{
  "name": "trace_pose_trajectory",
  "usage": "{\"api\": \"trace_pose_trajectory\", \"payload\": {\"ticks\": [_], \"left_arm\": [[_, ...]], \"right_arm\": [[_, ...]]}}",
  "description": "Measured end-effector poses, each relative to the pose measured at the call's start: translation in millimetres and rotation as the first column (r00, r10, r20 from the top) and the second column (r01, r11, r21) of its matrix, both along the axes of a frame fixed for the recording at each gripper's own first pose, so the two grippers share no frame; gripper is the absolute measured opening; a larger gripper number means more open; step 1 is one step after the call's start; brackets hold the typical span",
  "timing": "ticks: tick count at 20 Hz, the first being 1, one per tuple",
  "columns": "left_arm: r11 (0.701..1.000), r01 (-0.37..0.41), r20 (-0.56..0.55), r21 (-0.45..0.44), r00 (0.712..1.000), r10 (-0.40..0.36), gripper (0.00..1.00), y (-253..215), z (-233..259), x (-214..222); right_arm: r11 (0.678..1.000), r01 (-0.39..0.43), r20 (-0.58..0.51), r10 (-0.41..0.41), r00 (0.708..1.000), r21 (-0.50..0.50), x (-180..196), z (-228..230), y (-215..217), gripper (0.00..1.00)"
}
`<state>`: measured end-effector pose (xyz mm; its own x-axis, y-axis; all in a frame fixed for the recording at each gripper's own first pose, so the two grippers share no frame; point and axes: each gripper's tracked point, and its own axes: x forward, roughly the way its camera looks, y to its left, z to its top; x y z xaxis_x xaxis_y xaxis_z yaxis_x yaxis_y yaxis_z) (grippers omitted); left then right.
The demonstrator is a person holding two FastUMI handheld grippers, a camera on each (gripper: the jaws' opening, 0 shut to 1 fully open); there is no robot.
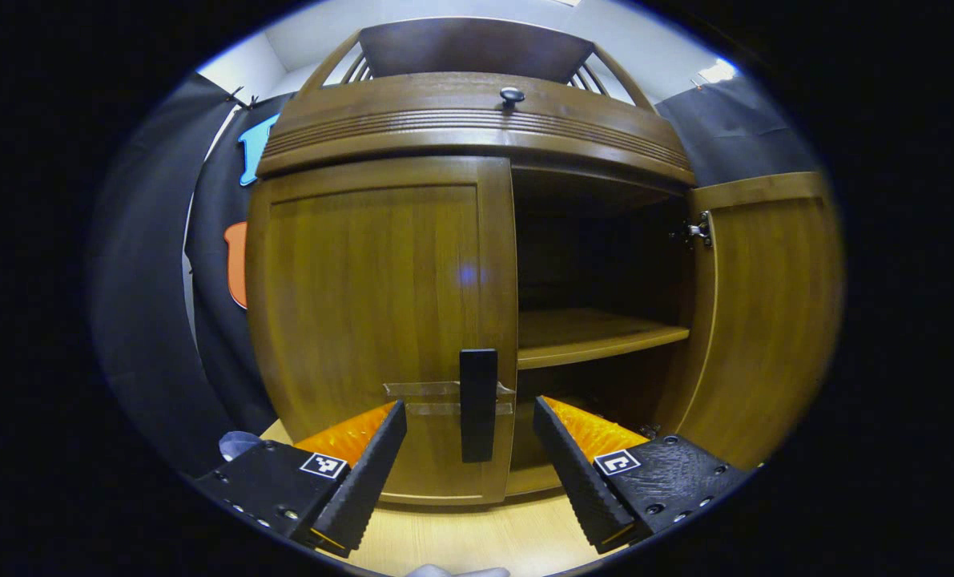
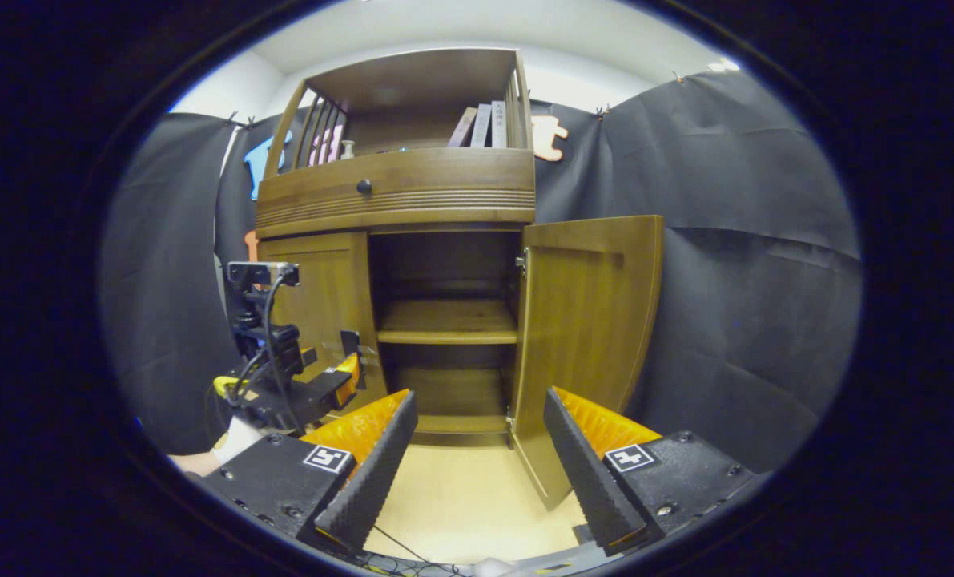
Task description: Open the right door of the double-door shoe cabinet with the right hand, and open the left door with the left hand.
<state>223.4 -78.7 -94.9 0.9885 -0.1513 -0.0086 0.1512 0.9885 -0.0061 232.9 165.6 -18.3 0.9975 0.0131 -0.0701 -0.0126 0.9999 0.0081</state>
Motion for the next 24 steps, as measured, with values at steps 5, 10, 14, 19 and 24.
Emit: {"api": "trace_pose_trajectory", "payload": {"ticks": [5,10,14,19,24], "left_arm": [[1.000,0.005,-0.029,0.003,1.000,-0.005,0.78,-8.0,-16.4,41.4],[0.999,0.025,-0.062,0.023,0.998,-0.024,0.40,-16.0,-33.4,54.4],[0.999,0.018,-0.055,0.031,0.998,-0.017,0.44,-13.9,-33.5,55.5],[0.999,0.027,-0.057,-0.021,0.998,-0.028,0.24,-12.5,-33.2,54.5],[0.998,0.065,-0.058,-0.005,0.996,-0.065,0.19,-5.7,-37.7,24.0]], "right_arm": [[1.000,0.012,-0.036,-0.012,0.999,-0.021,-3.0,-5.6,-5.9,0.99],[1.000,-0.009,-0.050,0.008,0.999,-0.008,-5.4,-7.5,-1.0,1.00],[1.000,-0.010,-0.049,0.009,0.999,-0.009,-7.1,-7.8,-2.2,1.00],[1.000,0.004,-0.051,-0.003,0.999,0.006,-11.3,-9.4,-4.3,1.00],[1.000,0.004,-0.049,-0.003,0.999,0.010,-14.1,-10.1,-5.8,0.99]]}}
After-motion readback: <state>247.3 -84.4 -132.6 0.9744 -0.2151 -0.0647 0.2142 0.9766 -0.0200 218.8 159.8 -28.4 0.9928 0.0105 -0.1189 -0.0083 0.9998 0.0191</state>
